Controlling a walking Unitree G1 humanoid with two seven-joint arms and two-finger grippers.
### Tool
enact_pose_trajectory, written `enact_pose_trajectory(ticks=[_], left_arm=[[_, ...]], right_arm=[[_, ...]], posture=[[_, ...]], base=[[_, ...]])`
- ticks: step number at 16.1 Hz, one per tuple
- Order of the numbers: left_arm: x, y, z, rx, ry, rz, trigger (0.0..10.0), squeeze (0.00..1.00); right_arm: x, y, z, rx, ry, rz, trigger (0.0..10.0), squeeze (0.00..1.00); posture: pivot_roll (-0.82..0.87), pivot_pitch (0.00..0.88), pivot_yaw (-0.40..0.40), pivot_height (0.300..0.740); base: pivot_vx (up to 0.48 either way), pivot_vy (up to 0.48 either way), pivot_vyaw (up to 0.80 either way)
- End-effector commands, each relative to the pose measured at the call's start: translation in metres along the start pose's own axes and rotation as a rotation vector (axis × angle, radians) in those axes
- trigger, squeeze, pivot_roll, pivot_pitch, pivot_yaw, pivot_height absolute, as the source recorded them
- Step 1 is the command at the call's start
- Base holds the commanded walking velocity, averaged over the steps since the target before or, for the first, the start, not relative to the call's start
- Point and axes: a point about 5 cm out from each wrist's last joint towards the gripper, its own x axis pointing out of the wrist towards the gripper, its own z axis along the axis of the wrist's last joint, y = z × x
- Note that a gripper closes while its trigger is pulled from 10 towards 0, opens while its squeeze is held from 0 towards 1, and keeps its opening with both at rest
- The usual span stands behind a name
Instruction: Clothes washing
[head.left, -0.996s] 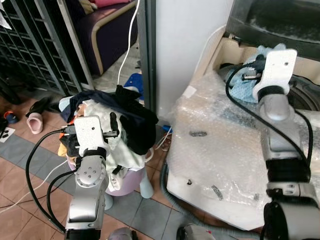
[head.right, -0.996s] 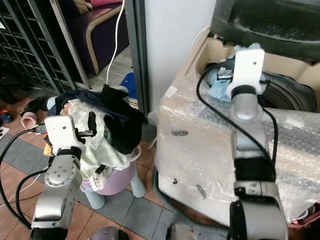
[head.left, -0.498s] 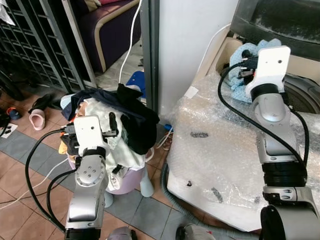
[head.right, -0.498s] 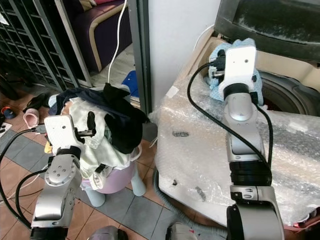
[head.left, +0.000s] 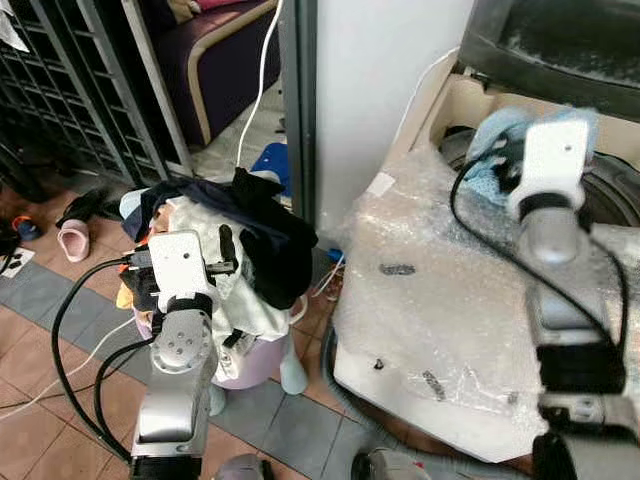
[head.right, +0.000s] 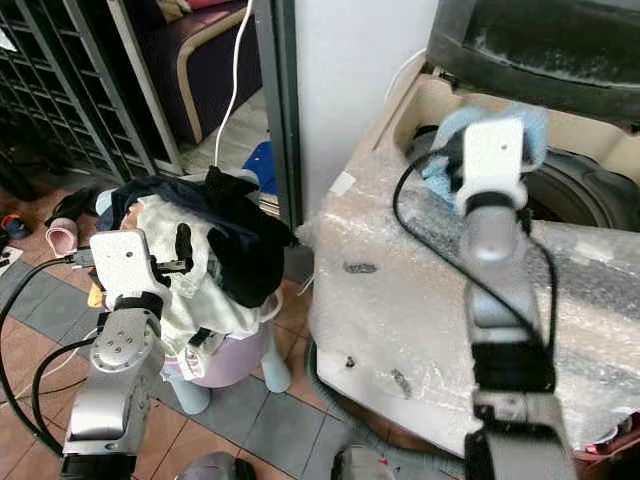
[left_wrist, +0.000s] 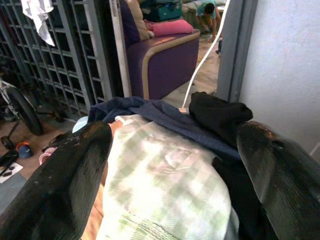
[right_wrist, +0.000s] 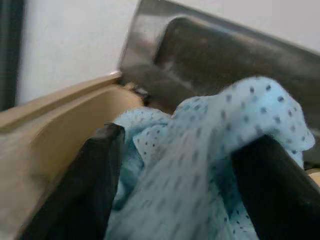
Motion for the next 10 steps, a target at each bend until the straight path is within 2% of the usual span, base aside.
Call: enact_pose_trajectory(ticks=[1, 4, 6, 10], left_arm=[[0.001, -0.001, -0.001, 0.006, 0.015, -0.003, 10.0, 0.00], [0.002, -0.001, -0.001, 0.007, 0.013, -0.005, 10.0, 0.00], [0.002, -0.001, -0.001, 0.007, 0.013, -0.005, 10.0, 0.00], [0.003, -0.001, -0.001, 0.007, 0.013, -0.006, 10.0, 0.00]], right_arm=[[-0.001, 0.002, 0.013, 0.016, -0.053, 0.017, 10.0, 1.00], [-0.003, 0.000, 0.014, -0.036, -0.072, 0.004, 10.0, 1.00], [-0.004, -0.004, 0.019, -0.016, -0.109, 0.021, 10.0, 1.00], [-0.016, 0.015, 0.017, 0.049, -0.101, 0.149, 10.0, 1.00]], posture=[[-0.04, 0.029, 0.033, 0.740], [-0.04, 0.028, 0.035, 0.740], [-0.04, 0.028, 0.034, 0.740], [-0.04, 0.028, 0.034, 0.740]], base=[[0.000, 0.000, 0.00], [0.000, 0.000, 0.00], [-0.283, 0.000, 0.00], [-0.285, 0.000, 0.00]])
